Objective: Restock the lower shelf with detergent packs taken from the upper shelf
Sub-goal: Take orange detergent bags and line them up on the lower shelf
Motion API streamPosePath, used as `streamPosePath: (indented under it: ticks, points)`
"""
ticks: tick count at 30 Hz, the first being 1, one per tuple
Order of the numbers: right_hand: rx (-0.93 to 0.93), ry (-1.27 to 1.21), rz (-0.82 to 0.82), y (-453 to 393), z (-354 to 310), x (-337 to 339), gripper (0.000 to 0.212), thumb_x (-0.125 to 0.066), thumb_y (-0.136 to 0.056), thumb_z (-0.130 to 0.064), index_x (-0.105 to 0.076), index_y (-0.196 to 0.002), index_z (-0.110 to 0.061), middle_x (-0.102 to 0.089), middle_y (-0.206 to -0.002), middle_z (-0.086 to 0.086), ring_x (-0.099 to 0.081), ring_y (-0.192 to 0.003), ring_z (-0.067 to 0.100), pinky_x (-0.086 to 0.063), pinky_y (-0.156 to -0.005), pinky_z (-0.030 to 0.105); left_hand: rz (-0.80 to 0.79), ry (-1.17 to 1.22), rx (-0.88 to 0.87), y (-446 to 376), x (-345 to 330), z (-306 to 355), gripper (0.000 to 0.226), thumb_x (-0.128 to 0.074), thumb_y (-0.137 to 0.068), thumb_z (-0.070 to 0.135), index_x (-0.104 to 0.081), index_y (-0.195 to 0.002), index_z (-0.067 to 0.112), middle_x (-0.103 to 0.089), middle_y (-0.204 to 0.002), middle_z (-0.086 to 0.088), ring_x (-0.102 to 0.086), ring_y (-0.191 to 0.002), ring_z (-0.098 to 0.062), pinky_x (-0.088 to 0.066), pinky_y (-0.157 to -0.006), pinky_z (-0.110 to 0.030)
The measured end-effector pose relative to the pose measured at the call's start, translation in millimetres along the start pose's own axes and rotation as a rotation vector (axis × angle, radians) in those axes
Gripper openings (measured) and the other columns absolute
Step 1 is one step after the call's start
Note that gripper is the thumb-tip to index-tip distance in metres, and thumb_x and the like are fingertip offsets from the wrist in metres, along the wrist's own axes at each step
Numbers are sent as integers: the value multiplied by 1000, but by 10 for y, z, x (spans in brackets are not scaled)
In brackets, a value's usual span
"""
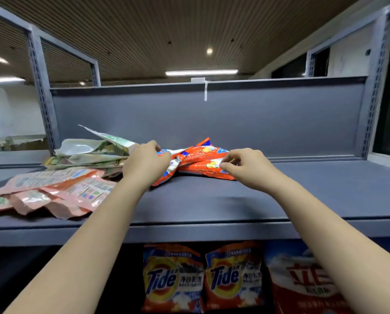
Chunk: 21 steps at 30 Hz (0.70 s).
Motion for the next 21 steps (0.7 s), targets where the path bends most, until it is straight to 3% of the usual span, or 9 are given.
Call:
streamPosePath:
  ticks: [5,9,12,14,16,21]
  points:
    - [-88,101,-79,-471,58,-100,16,-56,-88,-38,-64,-96,-26,-69,-95,-5,-62,-90,16,-53,-81,38,-130,-103,91,-432,-365,-192,61,-55,-85,46,-42,-138,17,-43,-140,-11,-42,-127,-38,-41,-100,-43]
    - [-161,103,-56,-756,208,-233,24,-55,-88,-34,-64,-108,-22,-68,-104,0,-62,-90,17,-54,-80,37,-206,79,208,-600,-698,-333,74,-54,-85,56,-28,-147,26,-34,-150,-13,-35,-134,-37,-33,-106,-42]
    - [-246,62,-42,-950,327,-314,43,-55,-88,-31,-52,-128,-17,-61,-119,4,-61,-90,18,-53,-82,36,-132,172,246,-686,-772,-390,54,-55,-86,52,-38,-133,32,-46,-140,-11,-43,-126,-36,-36,-104,-45]
    - [-308,45,-48,-1077,388,-381,50,-54,-89,-31,-43,-135,-14,-56,-126,7,-60,-88,18,-51,-77,33,-72,202,211,-720,-783,-411,38,-58,-86,41,-42,-119,28,-55,-128,-9,-49,-116,-34,-40,-97,-44]
    - [-347,20,-61,-1191,427,-462,56,-55,-89,-30,-37,-138,-12,-53,-130,9,-60,-89,21,-49,-73,33,-32,220,145,-713,-801,-437,35,-62,-86,26,-44,-116,21,-57,-122,-13,-51,-112,-34,-44,-91,-43]
    - [-366,-3,-122,-1418,484,-675,77,-64,-84,-23,-23,-148,-19,-41,-142,11,-49,-119,27,-45,-81,33,60,187,77,-719,-809,-463,19,-55,-89,16,-48,-107,17,-57,-111,-15,-51,-101,-34,-41,-76,-38]
Point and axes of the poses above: each hand's wrist, its own y-axis away from the middle knuckle, its own x-axis out of the back of the hand, z = x × y, the point moved 1 cm from there along -y, towards the middle knuckle
